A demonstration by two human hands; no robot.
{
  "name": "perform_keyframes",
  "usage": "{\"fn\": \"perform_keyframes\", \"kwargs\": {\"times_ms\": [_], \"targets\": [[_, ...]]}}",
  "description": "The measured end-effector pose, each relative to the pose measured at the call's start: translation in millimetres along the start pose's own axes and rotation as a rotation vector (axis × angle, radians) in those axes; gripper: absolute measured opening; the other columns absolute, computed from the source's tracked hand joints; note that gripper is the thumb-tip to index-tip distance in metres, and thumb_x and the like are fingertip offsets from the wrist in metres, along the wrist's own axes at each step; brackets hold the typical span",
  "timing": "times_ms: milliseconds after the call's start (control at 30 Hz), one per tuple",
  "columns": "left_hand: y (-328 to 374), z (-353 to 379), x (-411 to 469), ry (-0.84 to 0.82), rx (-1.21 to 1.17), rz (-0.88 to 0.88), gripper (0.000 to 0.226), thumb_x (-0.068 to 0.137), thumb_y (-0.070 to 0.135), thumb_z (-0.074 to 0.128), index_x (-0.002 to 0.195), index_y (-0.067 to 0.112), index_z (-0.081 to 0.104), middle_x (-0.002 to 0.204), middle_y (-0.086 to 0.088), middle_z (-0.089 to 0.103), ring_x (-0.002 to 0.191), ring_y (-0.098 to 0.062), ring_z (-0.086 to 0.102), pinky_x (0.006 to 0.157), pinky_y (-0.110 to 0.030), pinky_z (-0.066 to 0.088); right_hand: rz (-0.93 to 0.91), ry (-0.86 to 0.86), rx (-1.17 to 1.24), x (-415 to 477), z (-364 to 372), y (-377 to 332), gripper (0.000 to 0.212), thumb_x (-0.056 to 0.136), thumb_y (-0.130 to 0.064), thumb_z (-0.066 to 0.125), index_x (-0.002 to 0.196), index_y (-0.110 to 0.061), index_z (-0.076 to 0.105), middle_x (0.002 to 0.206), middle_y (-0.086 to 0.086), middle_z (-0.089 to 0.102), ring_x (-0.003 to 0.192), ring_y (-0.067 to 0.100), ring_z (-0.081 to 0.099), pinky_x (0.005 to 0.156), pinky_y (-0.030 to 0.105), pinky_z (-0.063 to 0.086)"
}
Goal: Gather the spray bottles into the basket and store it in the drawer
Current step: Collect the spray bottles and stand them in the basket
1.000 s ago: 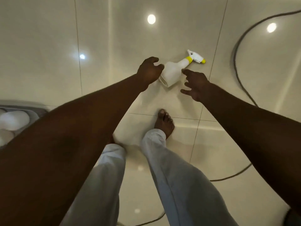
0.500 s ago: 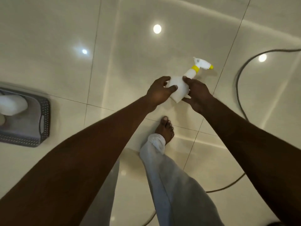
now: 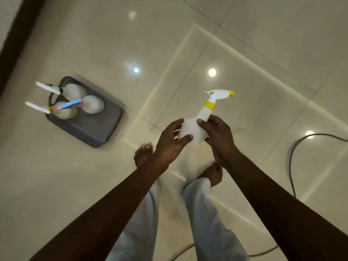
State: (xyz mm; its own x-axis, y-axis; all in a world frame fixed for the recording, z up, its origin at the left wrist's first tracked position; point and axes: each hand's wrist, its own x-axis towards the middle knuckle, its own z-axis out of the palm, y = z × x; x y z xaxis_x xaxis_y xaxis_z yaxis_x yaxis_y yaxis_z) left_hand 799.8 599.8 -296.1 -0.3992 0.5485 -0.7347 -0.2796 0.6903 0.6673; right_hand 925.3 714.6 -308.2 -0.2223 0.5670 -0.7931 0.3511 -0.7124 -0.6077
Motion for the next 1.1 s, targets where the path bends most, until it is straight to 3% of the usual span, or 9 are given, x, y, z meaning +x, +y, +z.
{"fn": "perform_keyframes", "kwargs": {"times_ms": [133,300,367,500,667,833,933,1033,1100], "targets": [[3.3,-70.3,-21.6,0.181,-0.129,0.033,0.05,0.095,0.025,0.074,0.142,0.02,0.061,0.137,0.007,0.068,0.122,-0.007,0.066,0.089,-0.012,0.053,-0.132,-0.14,-0.143,-20.8,75.6,-21.3,0.032,0.09,-0.022,0.083,0.121,-0.018,0.075,0.114,-0.001,0.081,0.11,0.019,0.076,0.097,0.042,0.061],[-7.9,-152.3,-42.6,0.338,-0.236,0.036,0.033,0.099,0.028,0.068,0.132,0.028,0.066,0.124,0.015,0.072,0.106,0.011,0.067,0.083,-0.004,0.05,-0.305,-0.298,-0.338,-45.6,170.9,-31.4,0.036,0.089,-0.021,0.085,0.122,-0.021,0.073,0.117,-0.011,0.079,0.112,0.005,0.072,0.096,0.023,0.057],[-14.4,-181.7,-49.6,0.385,-0.31,0.001,0.036,0.1,0.027,0.068,0.135,0.025,0.067,0.125,0.012,0.073,0.106,0.007,0.069,0.085,-0.009,0.053,-0.349,-0.348,-0.411,-54.1,207.1,-31.5,0.036,0.089,-0.021,0.085,0.124,-0.022,0.073,0.118,-0.012,0.078,0.113,0.004,0.071,0.095,0.022,0.056],[-30.0,-242.8,-64.1,0.464,-0.456,-0.077,0.032,0.1,0.02,0.066,0.132,0.026,0.069,0.124,0.009,0.076,0.113,-0.005,0.071,0.098,-0.025,0.056,-0.39,-0.427,-0.539,-75.3,277.7,-20.4,0.042,0.09,-0.022,0.084,0.13,-0.023,0.07,0.124,-0.01,0.076,0.117,0.009,0.07,0.105,0.04,0.057],[-55.4,-305.8,-75.8,0.554,-0.629,-0.175,0.031,0.099,0.01,0.062,0.12,0.029,0.075,0.115,0.008,0.078,0.107,-0.009,0.071,0.093,-0.03,0.054,-0.491,-0.508,-0.753,-89.6,346.7,6.3,0.05,0.09,-0.02,0.083,0.138,-0.021,0.068,0.137,-0.009,0.071,0.126,0.006,0.064,0.11,0.039,0.05],[-82.5,-348.3,-59.3,0.639,-0.782,-0.272,0.041,0.094,0.01,0.064,0.135,0.013,0.067,0.132,-0.013,0.071,0.123,-0.026,0.066,0.115,-0.052,0.048,-0.526,-0.576,-0.861,-80.0,393.2,38.0,0.059,0.091,-0.012,0.082,0.146,-0.013,0.06,0.147,0.003,0.064,0.135,0.018,0.06,0.115,0.042,0.049],[-100.6,-358.7,-43.5,0.7,-0.88,-0.326,0.058,0.077,0.022,0.063,0.133,0.009,0.068,0.135,-0.013,0.07,0.128,-0.032,0.065,0.115,-0.049,0.048,-0.545,-0.632,-0.974,-62.9,413.6,59.6,0.062,0.094,-0.014,0.079,0.151,-0.013,0.054,0.152,0.004,0.06,0.141,0.021,0.056,0.118,0.041,0.046],[-122.4,-357.5,-18.9,0.753,-0.931,-0.325,0.044,0.091,0.014,0.065,0.134,0.009,0.068,0.134,-0.014,0.07,0.125,-0.033,0.066,0.112,-0.05,0.051,-0.652,-0.717,-1.037,-32.4,429.7,77.2,0.058,0.093,-0.005,0.078,0.147,-0.001,0.056,0.151,0.014,0.059,0.141,0.03,0.056,0.113,0.051,0.049],[-142.9,-357.6,4.9,0.793,-0.993,-0.318,0.037,0.097,0.007,0.064,0.134,0.011,0.068,0.132,-0.013,0.071,0.123,-0.031,0.068,0.107,-0.045,0.055,-0.696,-0.752,-1.08,-9.2,441.9,88.7,0.056,0.092,-0.001,0.076,0.145,0.003,0.058,0.149,0.017,0.059,0.142,0.032,0.055,0.116,0.049,0.046]]}}
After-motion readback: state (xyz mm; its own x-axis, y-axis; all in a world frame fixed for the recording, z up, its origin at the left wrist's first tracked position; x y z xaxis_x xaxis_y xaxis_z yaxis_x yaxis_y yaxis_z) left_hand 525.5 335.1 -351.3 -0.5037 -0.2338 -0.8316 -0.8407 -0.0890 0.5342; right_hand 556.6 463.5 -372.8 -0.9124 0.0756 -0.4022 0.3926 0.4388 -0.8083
